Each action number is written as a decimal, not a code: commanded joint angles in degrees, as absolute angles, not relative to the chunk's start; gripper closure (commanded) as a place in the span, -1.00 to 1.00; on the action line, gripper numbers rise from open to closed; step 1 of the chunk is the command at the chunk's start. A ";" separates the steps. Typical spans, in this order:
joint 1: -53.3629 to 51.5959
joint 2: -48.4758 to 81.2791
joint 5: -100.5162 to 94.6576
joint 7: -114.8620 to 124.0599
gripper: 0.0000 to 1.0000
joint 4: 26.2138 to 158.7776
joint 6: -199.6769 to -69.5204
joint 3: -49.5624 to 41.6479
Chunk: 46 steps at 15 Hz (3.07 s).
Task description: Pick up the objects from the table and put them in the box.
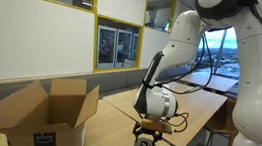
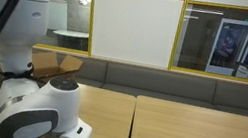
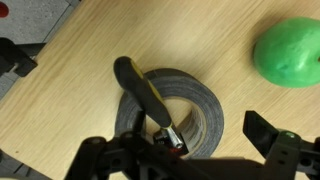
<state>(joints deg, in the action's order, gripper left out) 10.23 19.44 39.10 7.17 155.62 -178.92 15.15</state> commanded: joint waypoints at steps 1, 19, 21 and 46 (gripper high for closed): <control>14.32 19.59 39.55 4.16 -1.00 155.63 -177.77 18.19; 7.01 22.81 35.87 2.99 0.30 157.19 -178.95 9.35; 5.67 22.76 35.91 3.05 0.60 157.18 -178.92 8.28; -49.62 15.61 34.24 4.14 0.64 157.94 -179.97 -43.83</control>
